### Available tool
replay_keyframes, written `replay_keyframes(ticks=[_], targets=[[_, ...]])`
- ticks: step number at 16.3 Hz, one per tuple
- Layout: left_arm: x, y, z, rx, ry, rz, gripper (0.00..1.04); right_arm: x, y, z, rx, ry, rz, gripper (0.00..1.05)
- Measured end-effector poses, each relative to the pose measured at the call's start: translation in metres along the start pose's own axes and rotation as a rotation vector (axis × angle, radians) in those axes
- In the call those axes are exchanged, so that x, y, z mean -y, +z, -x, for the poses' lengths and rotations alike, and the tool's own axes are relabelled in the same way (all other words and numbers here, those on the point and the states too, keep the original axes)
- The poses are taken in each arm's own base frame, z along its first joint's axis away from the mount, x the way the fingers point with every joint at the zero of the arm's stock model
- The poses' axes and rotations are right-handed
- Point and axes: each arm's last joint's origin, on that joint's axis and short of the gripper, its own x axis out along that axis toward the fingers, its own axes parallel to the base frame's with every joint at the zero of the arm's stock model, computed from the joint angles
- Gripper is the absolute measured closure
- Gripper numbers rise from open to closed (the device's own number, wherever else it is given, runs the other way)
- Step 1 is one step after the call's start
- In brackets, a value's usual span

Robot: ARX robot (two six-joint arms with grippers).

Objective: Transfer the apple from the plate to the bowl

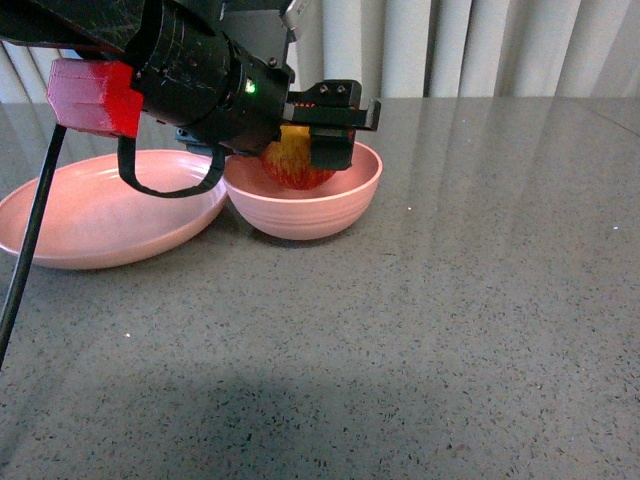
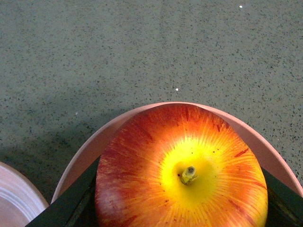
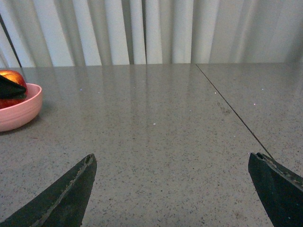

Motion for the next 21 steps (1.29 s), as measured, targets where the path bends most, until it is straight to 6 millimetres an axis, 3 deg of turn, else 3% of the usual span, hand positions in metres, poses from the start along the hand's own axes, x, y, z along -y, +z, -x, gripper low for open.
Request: replay_keyframes(ticks=[3, 4, 5, 13, 17, 19, 21], targets=[[-0.001, -0.004, -0.006, -0.023, -0.01, 0.019, 0.35, 0.0, 0.0, 0.0, 0.0, 0.0, 0.0, 0.07], [-0.003, -0.005, -0.007, -0.032, -0.014, 0.034, 0.16, 0.0, 0.0, 0.0, 0.0, 0.0, 0.0, 0.07], [-0.003, -0.003, -0.007, -0.027, -0.017, 0.041, 0.07, 0.0, 0.0, 0.0, 0.0, 0.0, 0.0, 0.07], [-0.004, 0.005, 0.001, 0.01, -0.022, 0.047, 0.07, 0.0, 0.0, 0.0, 0.0, 0.0, 0.0, 0.07], [-0.002, 0.038, 0.046, 0.241, -0.037, 0.044, 0.07, 0.0, 0.0, 0.0, 0.0, 0.0, 0.0, 0.07], [0.0, 0.062, 0.099, 0.442, -0.059, 0.035, 0.07, 0.0, 0.0, 0.0, 0.0, 0.0, 0.0, 0.07], [-0.002, 0.069, 0.139, 0.548, -0.046, 0.035, 0.07, 0.0, 0.0, 0.0, 0.0, 0.0, 0.0, 0.07]])
